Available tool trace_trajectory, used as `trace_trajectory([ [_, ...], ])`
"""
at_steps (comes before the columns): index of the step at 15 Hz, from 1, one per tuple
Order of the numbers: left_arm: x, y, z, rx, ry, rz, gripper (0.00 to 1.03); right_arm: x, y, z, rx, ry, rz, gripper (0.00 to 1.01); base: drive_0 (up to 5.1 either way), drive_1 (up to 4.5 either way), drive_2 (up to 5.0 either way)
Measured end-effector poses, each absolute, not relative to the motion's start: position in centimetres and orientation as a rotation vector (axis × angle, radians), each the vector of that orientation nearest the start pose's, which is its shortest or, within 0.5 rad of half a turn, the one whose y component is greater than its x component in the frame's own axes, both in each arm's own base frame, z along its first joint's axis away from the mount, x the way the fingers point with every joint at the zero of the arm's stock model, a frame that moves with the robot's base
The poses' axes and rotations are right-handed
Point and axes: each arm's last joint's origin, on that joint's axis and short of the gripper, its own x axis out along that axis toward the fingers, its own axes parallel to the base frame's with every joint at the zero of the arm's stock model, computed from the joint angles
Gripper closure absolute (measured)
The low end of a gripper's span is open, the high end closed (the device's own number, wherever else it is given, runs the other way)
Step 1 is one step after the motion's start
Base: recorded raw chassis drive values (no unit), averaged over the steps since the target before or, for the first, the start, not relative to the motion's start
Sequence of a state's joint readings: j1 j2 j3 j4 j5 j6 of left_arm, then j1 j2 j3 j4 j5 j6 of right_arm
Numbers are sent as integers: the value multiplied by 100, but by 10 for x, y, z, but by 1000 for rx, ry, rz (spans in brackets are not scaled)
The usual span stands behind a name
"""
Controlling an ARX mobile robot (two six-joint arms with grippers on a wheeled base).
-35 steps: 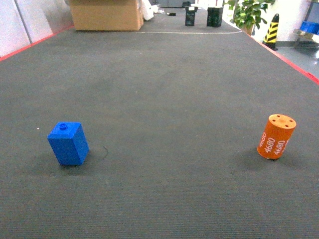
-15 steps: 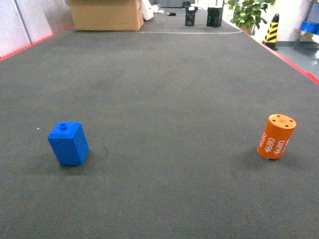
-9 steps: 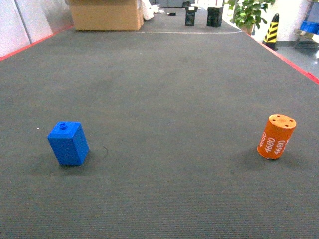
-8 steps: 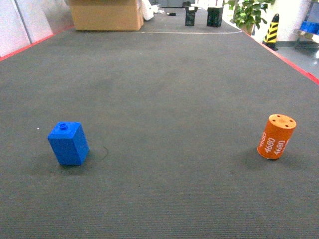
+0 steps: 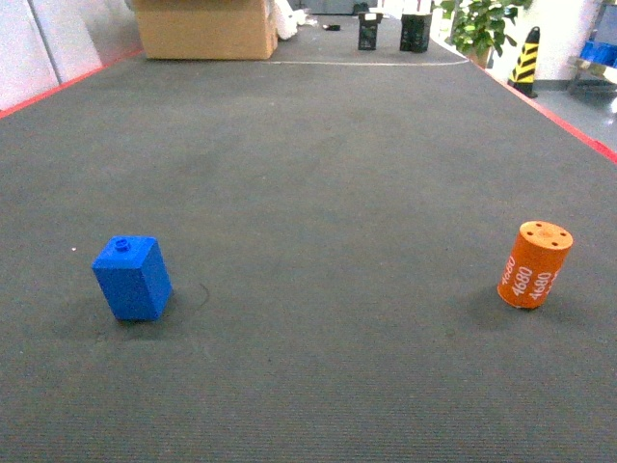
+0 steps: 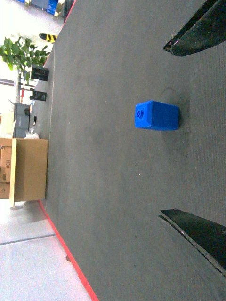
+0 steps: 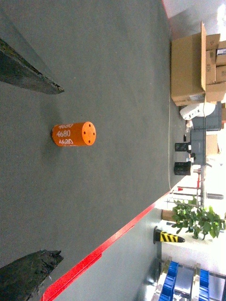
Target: Sort blue parts and orange caps into right shelf containers
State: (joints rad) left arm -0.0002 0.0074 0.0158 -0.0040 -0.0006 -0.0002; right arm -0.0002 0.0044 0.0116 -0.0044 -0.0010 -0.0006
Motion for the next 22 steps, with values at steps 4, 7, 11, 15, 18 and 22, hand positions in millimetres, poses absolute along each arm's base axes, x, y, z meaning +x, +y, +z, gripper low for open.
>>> trace_trajectory([
  [4, 97, 0, 168, 0, -4, 0, 5, 97, 0, 167, -1, -2, 0, 3, 0, 0, 0],
  [7, 97, 0, 168, 0, -4, 0, 5, 97, 0, 167, -1, -3, 0, 3, 0, 0, 0],
  [11, 97, 0, 168, 0, -4, 0, 5, 97, 0, 167, -1, -3, 0, 3, 0, 0, 0],
  [15, 97, 0, 168, 0, -4, 0, 5, 97, 0, 167, -1, -2, 0, 3, 0, 0, 0],
  [18, 97, 0, 168, 0, -4, 0, 5, 97, 0, 167, -1, -2, 0, 3, 0, 0, 0],
  [22, 97, 0, 168, 0, -4, 1, 5, 99, 1, 163, -38, 158, -44, 3, 0, 0, 0],
])
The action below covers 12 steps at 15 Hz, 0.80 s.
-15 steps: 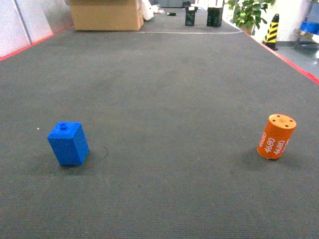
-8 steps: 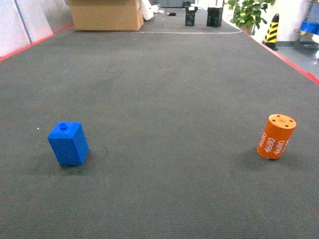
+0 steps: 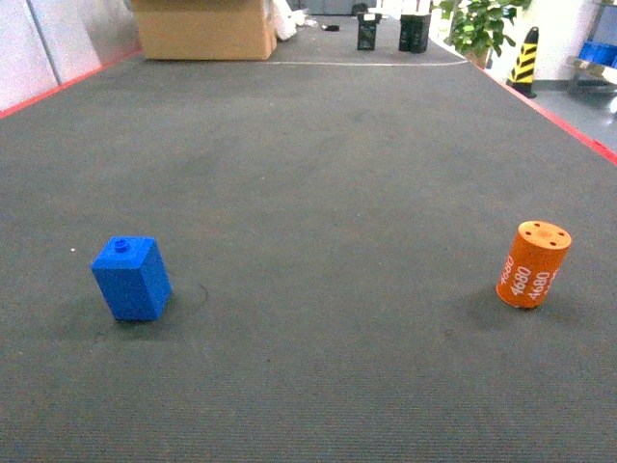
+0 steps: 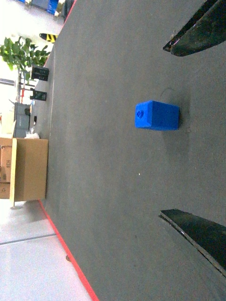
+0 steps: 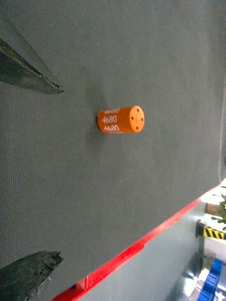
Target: Sort blue parts and orange caps into right shelf containers
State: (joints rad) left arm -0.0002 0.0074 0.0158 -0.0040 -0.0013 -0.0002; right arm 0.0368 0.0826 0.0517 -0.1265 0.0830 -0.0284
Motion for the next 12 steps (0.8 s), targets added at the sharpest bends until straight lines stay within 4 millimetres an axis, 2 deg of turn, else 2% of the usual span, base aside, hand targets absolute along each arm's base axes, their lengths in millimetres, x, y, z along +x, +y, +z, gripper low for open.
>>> trace_trajectory([
  [1, 97, 0, 168, 0, -5, 0, 5, 108, 1, 161, -48, 231, -46, 3, 0, 0, 0],
  [3, 97, 0, 168, 0, -4, 0, 5, 135, 0, 174, -29, 236, -45, 3, 0, 0, 0],
  [5, 97, 0, 168, 0, -4, 0, 5, 183, 1, 193, -21, 218, -13, 3, 0, 0, 0],
  [6, 97, 0, 168, 0, -4, 0, 5, 218, 3, 194, 4, 256, 17, 3, 0, 0, 0],
  [7, 97, 0, 168, 0, -4, 0, 5, 249, 6, 189, 13, 310, 40, 3, 0, 0, 0],
  [9, 97, 0, 168, 0, -4, 0, 5, 297, 17, 174, 9, 426, 64, 3, 0, 0, 0],
  [12, 97, 0, 168, 0, -4, 0, 5, 352, 37, 163, -14, 515, 92, 3, 0, 0, 0],
])
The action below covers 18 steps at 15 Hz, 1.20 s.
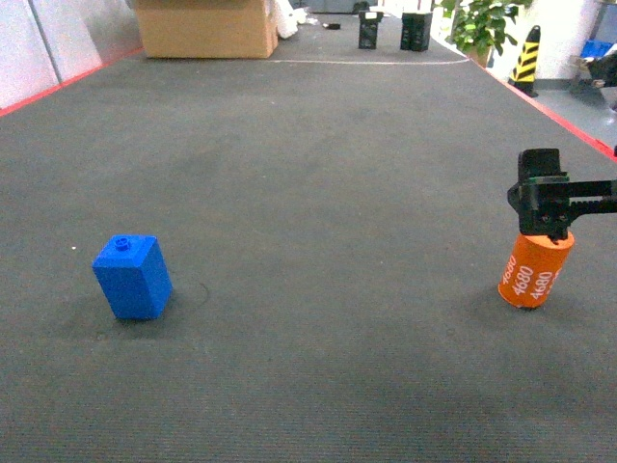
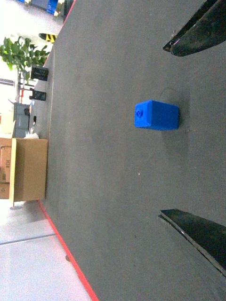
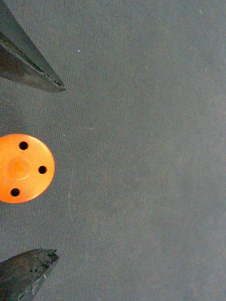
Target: Sort blue parts and orange caps into right shelf containers
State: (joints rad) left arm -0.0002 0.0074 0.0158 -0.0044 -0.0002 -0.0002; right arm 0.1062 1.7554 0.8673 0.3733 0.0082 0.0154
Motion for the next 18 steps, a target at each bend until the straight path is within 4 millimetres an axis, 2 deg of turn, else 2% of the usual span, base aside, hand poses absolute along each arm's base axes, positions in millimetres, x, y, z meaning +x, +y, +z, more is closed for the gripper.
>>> trace_trajectory([
  [4, 97, 0, 168, 0, -4, 0, 5, 393, 42, 144, -23, 603, 49, 3, 0, 0, 0],
  [7, 97, 0, 168, 0, -4, 0, 5, 400, 43, 119, 0, 700, 8, 34, 0, 0, 0],
  [9, 97, 0, 168, 0, -4, 0, 5, 400, 43, 115, 21, 685, 2, 58, 0, 0, 0],
  [10, 97, 0, 168, 0, -4, 0, 5, 396, 42, 119, 26, 657, 4, 59, 0, 0, 0],
  [13, 97, 0, 168, 0, -4, 0, 5, 351, 40, 150, 42, 503, 47, 59, 0, 0, 0],
  [15, 97, 0, 168, 0, -4, 0, 5, 292, 35, 176, 16, 388, 61, 59, 0, 0, 0],
  [17, 97, 0, 168, 0, -4, 0, 5, 224, 26, 166, -6, 461, 61, 59, 0, 0, 0],
  [18, 97, 0, 168, 0, -4, 0, 5, 201, 24, 161, -41, 448, 37, 59, 0, 0, 0],
])
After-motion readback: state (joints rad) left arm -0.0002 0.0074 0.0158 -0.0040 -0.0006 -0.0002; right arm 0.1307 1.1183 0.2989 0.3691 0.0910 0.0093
